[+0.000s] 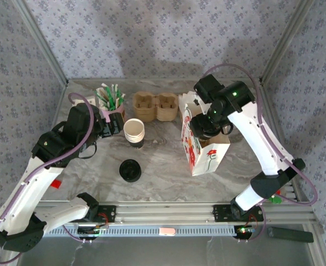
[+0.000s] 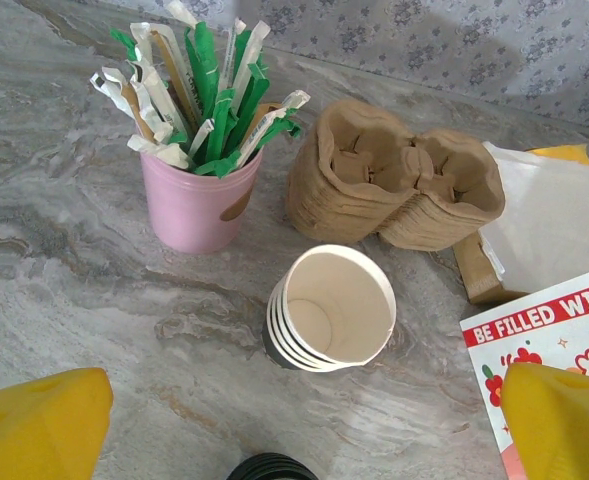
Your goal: Pack the takeout coffee
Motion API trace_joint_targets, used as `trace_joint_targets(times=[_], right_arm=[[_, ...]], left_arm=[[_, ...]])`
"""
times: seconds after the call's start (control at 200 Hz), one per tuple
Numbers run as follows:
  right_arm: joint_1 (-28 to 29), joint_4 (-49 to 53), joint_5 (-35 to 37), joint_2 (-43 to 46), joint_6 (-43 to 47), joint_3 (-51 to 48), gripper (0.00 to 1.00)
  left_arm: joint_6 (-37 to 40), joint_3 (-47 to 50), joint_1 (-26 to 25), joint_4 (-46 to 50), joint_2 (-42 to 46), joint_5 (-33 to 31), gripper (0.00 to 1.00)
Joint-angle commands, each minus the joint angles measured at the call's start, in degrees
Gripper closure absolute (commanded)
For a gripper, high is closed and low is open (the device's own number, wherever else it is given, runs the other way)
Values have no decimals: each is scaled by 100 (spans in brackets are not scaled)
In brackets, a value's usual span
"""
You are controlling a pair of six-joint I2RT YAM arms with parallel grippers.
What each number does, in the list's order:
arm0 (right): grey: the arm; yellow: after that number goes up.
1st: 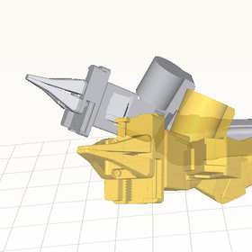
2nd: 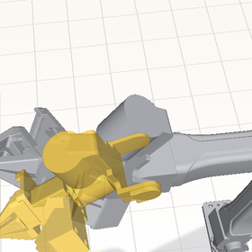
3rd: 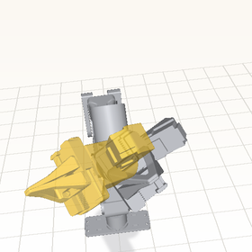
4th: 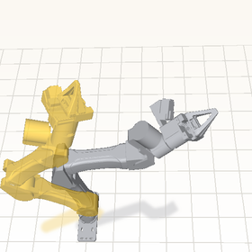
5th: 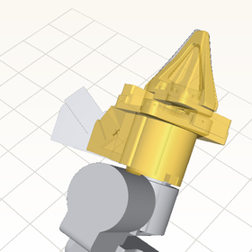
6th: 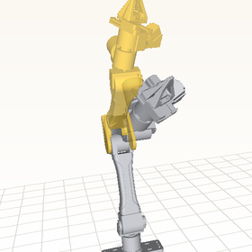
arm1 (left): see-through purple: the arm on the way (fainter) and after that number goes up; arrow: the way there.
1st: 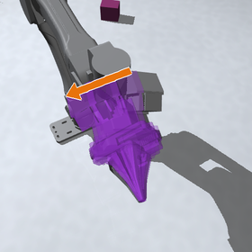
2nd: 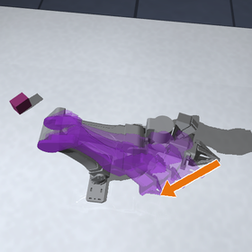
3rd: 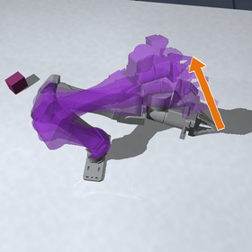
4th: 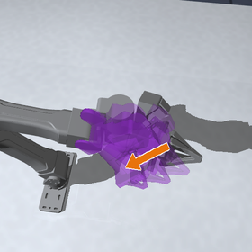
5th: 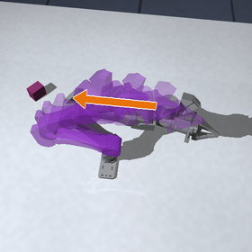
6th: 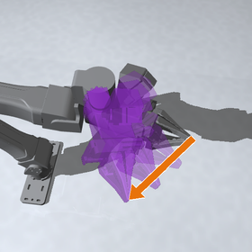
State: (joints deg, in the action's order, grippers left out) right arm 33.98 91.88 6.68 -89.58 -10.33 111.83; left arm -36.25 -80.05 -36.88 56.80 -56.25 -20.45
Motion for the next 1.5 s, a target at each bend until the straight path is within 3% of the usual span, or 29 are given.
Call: trace_joint_targets(times=[0.0,1.494], right_arm=[[-88,1030,-48,138,-186,-94,14],[-260,773,-225,-353,-532,-1009,13]], left_arm=[[109,34,-29,-46,87,-124,0],[327,231,22,-152,195,-337,0]])
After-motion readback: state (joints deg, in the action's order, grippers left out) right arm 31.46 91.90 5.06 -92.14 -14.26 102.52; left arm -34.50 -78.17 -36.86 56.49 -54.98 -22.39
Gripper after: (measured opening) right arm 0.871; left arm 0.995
